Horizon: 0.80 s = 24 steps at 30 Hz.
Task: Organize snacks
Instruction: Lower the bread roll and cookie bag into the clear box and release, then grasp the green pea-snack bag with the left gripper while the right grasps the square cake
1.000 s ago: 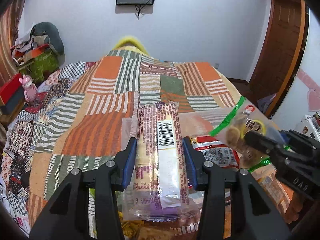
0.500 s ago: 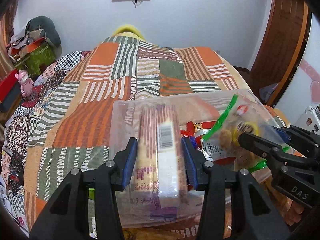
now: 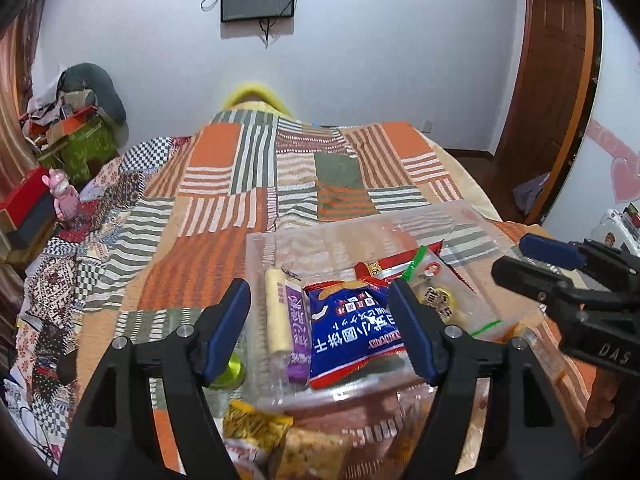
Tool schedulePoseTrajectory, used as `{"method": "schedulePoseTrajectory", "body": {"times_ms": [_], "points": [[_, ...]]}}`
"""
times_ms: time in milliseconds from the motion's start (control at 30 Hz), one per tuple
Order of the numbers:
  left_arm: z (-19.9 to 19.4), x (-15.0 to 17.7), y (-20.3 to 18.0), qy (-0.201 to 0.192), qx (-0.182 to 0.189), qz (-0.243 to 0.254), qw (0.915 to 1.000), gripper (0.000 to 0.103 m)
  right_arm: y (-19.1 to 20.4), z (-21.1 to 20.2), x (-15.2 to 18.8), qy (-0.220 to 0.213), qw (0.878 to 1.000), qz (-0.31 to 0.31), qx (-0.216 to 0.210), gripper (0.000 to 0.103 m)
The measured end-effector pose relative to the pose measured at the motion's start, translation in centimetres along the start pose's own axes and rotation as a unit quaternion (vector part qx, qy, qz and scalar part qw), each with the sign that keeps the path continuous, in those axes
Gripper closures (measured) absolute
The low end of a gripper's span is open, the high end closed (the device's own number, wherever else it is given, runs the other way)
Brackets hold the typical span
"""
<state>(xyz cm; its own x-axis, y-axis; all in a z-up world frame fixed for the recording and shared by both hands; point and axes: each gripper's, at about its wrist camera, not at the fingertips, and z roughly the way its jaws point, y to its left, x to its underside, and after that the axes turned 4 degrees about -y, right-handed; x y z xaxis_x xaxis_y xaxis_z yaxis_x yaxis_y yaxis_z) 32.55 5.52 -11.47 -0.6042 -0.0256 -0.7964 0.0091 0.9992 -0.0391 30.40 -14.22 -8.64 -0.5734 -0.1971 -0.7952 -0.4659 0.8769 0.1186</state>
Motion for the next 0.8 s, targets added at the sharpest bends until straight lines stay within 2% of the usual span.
{"method": "schedulePoseTrajectory", "body": {"times_ms": [167,300,500,633,800], "points": [[-3.1,0.3,0.5,-0.012,0.005,-0.002,0.9999,0.030,0.3,-2.3,0.0,-0.014,1.000,-0.006,0.002,0.049],[-5.4,1.3,0.8,-0.018,-0.002,0.007,0.9998,0.028,0.5,-4.1,0.5,-0.021,1.000,-0.005,0.003,0.043],[-7.6,3.8,1.4,0.004,-0.002,0.016,0.9999,0.025,1.2,-5.6,2.4,-0.016,1.000,-0.011,0.008,0.035],[-8.6,5.8,2.0,0.021,-0.013,0.030,0.9992,0.024,1.8,-5.7,4.2,0.002,1.000,-0.020,0.012,0.029],[-8.7,8.6,3.3,0.048,-0.018,0.019,0.9985,0.022,2.3,-4.9,6.2,0.031,0.999,-0.018,0.010,0.025]]}}
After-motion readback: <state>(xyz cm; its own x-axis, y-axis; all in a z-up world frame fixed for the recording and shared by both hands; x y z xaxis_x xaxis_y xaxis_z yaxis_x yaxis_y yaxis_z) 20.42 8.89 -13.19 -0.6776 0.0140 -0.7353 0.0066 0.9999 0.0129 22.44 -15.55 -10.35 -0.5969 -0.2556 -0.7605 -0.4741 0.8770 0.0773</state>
